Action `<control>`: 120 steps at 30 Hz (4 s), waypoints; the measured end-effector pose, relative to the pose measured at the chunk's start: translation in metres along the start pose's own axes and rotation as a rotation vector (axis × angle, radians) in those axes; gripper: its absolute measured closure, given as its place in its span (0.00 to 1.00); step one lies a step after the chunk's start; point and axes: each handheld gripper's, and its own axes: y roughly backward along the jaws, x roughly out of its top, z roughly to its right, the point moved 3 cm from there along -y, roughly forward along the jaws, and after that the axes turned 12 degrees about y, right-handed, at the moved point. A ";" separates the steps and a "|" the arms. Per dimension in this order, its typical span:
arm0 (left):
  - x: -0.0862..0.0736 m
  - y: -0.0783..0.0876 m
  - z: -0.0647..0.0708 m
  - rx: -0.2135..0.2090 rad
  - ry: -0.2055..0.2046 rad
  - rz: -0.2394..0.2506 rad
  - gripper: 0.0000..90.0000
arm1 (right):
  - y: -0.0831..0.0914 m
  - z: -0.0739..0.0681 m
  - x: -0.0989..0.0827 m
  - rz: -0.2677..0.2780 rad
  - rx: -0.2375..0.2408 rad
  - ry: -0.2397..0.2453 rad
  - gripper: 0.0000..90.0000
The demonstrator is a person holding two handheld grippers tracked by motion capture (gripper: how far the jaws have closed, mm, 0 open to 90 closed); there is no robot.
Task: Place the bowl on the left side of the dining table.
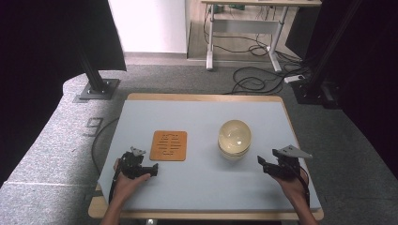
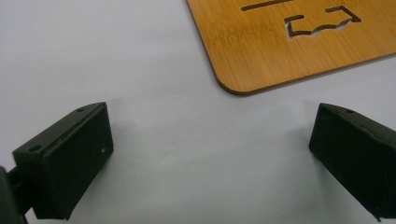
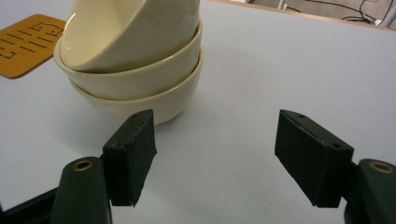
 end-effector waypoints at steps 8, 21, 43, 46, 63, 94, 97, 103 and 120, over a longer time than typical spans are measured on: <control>0.000 0.000 0.000 0.000 0.000 0.001 0.00 | 0.003 -0.001 0.005 0.013 0.002 -0.002 0.32; 0.000 0.000 0.000 0.000 0.001 0.002 0.00 | 0.008 0.001 0.013 0.043 -0.001 -0.014 0.32; -0.001 0.000 0.000 0.001 0.002 0.006 0.00 | 0.005 -0.008 0.027 0.061 -0.005 -0.039 0.32; -0.001 0.000 0.000 0.001 0.001 0.006 0.00 | 0.005 -0.008 0.029 0.063 -0.007 -0.039 0.32; -0.001 0.000 0.000 0.001 0.001 0.006 0.00 | 0.004 -0.007 0.044 0.059 -0.012 -0.026 0.32; -0.001 0.000 0.000 0.001 0.001 0.006 0.00 | -0.006 -0.011 0.065 0.042 -0.017 0.005 0.32; -0.001 0.000 0.000 0.001 0.001 0.006 0.00 | -0.008 -0.011 0.065 0.043 -0.018 0.008 0.32; -0.001 0.000 0.000 0.001 0.001 0.006 0.00 | -0.011 -0.011 0.067 0.038 -0.019 0.012 0.33; -0.001 0.000 0.000 0.001 0.001 0.006 0.00 | -0.026 -0.015 0.068 0.007 -0.029 0.026 0.32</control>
